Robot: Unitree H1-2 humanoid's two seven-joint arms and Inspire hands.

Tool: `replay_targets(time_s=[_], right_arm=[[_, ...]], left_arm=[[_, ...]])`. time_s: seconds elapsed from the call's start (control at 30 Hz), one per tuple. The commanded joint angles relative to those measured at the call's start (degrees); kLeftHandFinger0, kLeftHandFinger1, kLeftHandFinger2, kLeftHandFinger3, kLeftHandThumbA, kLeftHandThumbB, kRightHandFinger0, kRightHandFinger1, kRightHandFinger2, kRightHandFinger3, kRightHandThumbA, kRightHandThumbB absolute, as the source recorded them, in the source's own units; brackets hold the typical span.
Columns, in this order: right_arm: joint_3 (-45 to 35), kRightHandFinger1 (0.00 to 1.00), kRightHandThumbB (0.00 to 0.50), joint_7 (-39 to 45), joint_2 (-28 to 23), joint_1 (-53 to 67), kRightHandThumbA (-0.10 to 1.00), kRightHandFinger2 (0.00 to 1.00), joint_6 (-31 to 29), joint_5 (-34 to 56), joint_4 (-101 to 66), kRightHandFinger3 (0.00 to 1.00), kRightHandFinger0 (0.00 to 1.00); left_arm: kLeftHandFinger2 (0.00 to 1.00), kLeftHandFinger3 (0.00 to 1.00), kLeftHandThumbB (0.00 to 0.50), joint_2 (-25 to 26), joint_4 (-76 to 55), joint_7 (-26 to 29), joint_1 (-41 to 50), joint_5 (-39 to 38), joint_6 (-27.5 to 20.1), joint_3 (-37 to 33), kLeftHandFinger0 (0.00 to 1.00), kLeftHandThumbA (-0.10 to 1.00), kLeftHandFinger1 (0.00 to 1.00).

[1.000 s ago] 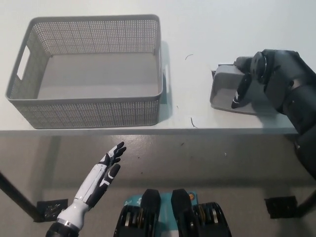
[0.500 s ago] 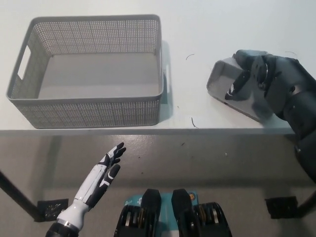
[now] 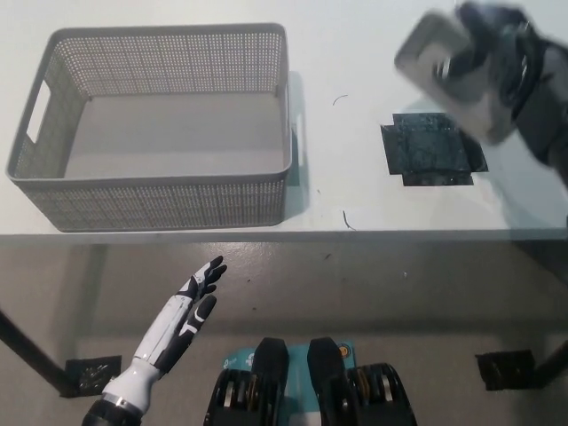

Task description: Use the right hand to pick up a small rectangular container and put it into a bigger container on the left side

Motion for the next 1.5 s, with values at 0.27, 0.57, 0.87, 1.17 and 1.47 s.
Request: replay_targets(time_s=[0.27, 0.57, 0.87, 1.17, 1.47], right_arm=[[-2.65, 0.38, 0.245, -5.97, -0.28, -21.97, -0.1, 0.79, -5.94, 0.36, -3.72, 0.73, 0.0], [-2.07, 0.16, 0.311, -6.44, 10.22, -25.34, -0.1, 0.45, -5.64, 0.12, -2.94, 0.47, 0.0], [-2.25, 0.09, 0.28, -7.07, 21.6, -26.32, -0.1, 0.47, -4.64, 0.46, -1.31, 0.25, 0.0], [-1.47, 0.11, 0.32, -7.67, 26.69, -21.91, -0.1, 0.32, -2.75, -0.33, -0.21, 0.48, 0.02], [0.77, 1.0, 0.445, 6.72, 25.59, -19.97, 0.46, 1.0, 4.09, -1.18, 1.07, 1.0, 1.0]], left_arm=[[1.0, 1.0, 0.251, 1.37, -1.7, -0.24, -1.3, 1.13, -1.67, 0.6, 1.0, 1.0, 1.0], [1.0, 1.0, 0.256, 1.31, -2.11, -1.45, -1.44, 0.28, -0.68, 0.11, 1.0, 1.0, 1.0], [1.0, 1.0, 0.269, 1.15, -2.51, -1.69, -1.45, 1.28, -0.37, -0.39, 1.0, 1.0, 1.0], [1.0, 1.0, 0.276, 1.15, -3.07, -2.79, -1.51, 1.67, 0.44, -1.48, 1.0, 1.0, 1.0], [1.0, 1.0, 0.326, 0.98, -3.19, -4.07, -2.93, 1.64, 2.2, -2.26, 1.0, 1.0, 1.0]])
